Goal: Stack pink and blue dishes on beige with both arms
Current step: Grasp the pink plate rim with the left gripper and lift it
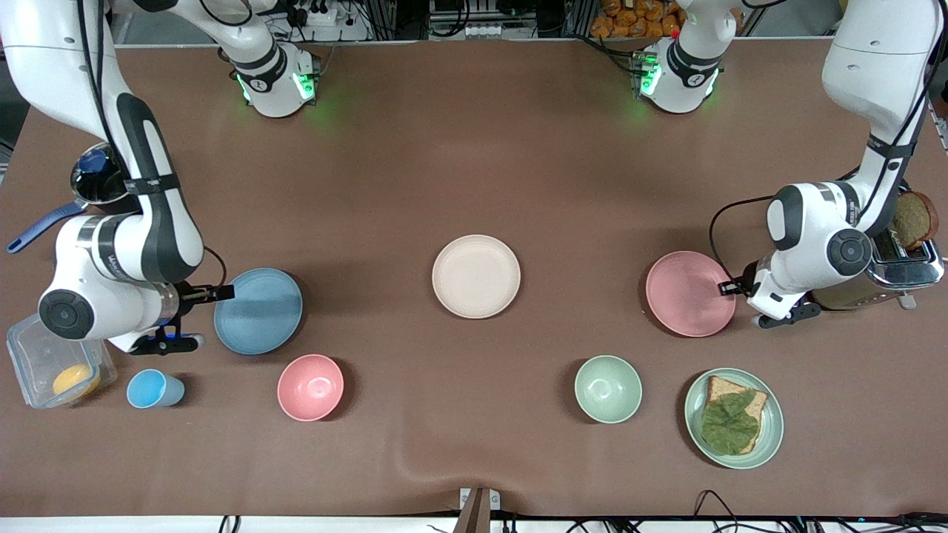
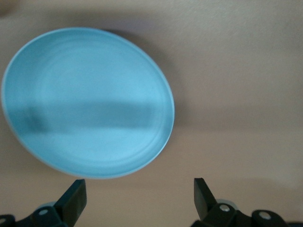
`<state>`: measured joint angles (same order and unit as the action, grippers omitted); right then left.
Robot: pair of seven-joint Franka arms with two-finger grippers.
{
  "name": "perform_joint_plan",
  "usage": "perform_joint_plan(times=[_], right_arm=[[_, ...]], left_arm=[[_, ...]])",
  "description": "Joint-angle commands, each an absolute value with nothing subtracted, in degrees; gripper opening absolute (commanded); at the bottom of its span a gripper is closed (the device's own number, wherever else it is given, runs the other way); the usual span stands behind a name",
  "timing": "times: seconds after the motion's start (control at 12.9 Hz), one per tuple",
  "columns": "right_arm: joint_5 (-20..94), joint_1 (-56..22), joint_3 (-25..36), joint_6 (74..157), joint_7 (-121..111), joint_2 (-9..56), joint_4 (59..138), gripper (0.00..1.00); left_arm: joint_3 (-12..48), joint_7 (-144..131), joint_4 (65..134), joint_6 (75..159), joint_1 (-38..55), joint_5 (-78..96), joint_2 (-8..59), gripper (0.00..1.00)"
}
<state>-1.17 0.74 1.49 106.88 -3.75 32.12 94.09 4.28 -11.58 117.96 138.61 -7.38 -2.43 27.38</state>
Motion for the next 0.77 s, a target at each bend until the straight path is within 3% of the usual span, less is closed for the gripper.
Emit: perform_joint_plan(times=[0.0, 0.31, 0.7], right_arm=[[2.7, 3.7, 0.8, 113.6, -3.8, 30.2, 99.8, 1.0], [3.9, 4.5, 0.7, 117.9, -3.6, 32.2, 101.3, 1.0], [7.0, 5.1, 0.8, 120.4, -4.7, 35.9, 100.9, 1.0]], left_arm=[[4.9, -11.3, 118.6, 138.7, -7.3, -2.0, 25.1, 0.0], [9.0, -11.4, 119.4, 134.3, -7.5, -1.2, 18.6, 0.0], [20.2, -24.9, 117.1, 129.5, -7.3, -1.1, 13.9, 0.0]])
